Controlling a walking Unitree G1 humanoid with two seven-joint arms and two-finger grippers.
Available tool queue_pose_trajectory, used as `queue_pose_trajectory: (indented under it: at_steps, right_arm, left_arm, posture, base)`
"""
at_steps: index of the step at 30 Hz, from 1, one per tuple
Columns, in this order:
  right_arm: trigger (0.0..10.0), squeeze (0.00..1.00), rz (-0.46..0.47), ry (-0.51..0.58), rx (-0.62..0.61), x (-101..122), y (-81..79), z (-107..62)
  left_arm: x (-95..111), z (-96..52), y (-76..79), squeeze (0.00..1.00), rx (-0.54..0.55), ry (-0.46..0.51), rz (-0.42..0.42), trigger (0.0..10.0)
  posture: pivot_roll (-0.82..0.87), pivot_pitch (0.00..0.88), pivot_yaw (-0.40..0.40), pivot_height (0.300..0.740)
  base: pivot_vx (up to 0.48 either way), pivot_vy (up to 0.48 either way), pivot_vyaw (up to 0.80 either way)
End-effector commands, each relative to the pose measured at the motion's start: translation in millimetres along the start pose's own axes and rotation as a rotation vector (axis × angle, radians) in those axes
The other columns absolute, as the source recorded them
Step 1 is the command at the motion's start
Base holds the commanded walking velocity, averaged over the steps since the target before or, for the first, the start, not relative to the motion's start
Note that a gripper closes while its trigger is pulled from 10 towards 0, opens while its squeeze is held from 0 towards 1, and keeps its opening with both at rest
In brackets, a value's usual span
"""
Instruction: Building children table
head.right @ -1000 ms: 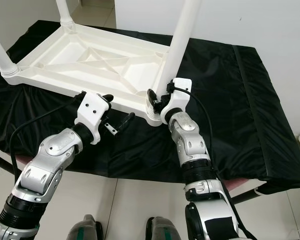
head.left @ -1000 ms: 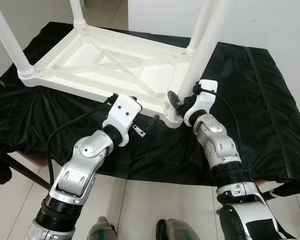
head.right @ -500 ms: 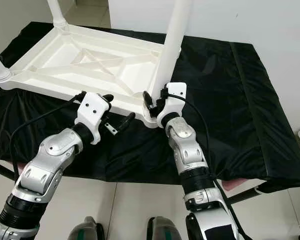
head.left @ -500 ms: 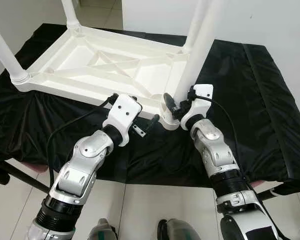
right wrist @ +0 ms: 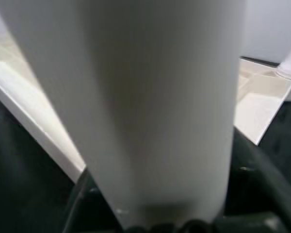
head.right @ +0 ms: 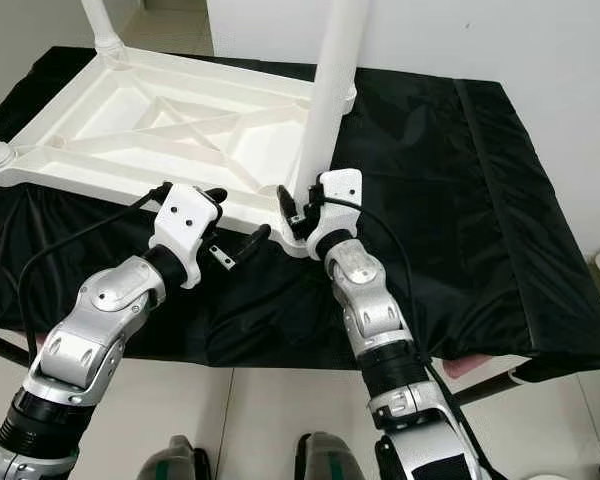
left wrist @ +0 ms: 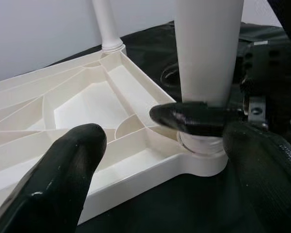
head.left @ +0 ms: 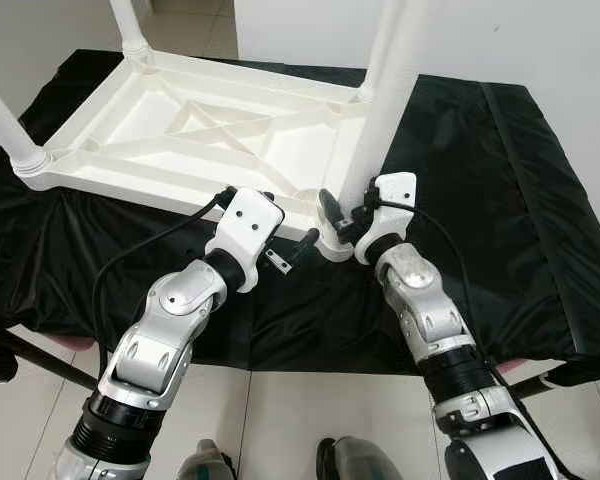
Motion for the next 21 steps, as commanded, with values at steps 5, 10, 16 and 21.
queue_pose_trajectory:
  at_steps: [5, 10, 16, 21]
  right_arm:
    - [10.0, 0.00, 0.248, -0.284, -0.017, -63.9, -4.5, -15.2]
    - [10.0, 0.00, 0.291, -0.277, -0.043, -63.4, 3.6, -14.3]
    - [10.0, 0.00, 0.463, -0.210, -0.099, -55.2, 14.3, -12.8]
    - [10.0, 0.00, 0.537, -0.041, -0.117, -22.3, 32.6, -7.9]
  left_arm:
    - [1.6, -1.3, 0.8, 0.00, -0.006, -0.002, 0.000, 10.0]
    - [1.6, -1.0, 0.8, 0.00, -0.009, -0.003, 0.000, 10.0]
    - [1.7, -0.6, 1.6, 0.00, -0.010, -0.002, -0.002, 10.0]
    - [5.2, 3.2, 6.2, 1.00, -0.040, 0.015, -0.028, 10.0]
  posture:
    - [0.00, 0.088, -0.005, 0.740]
    - [-0.01, 0.087, -0.004, 0.740]
    - [-0.01, 0.088, -0.004, 0.740]
    - [0.00, 0.085, -0.007, 0.740]
  base:
    - [0.000, 0.000, 0.00]
    - [0.000, 0.000, 0.00]
    - [0.000, 0.000, 0.00]
    - [0.000, 0.000, 0.00]
Point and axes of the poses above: a point about 5 cm out from each wrist's last joint towards the gripper, its own z axis pointing out of the wrist towards the gripper, its own x axis along the axis of the wrist's last joint, y = z × x, the point moved 3 cm from there along z, pointing out of the wrist towards the gripper, and after that the axes turned 5 degrees about -z, right-handed, at the moved point
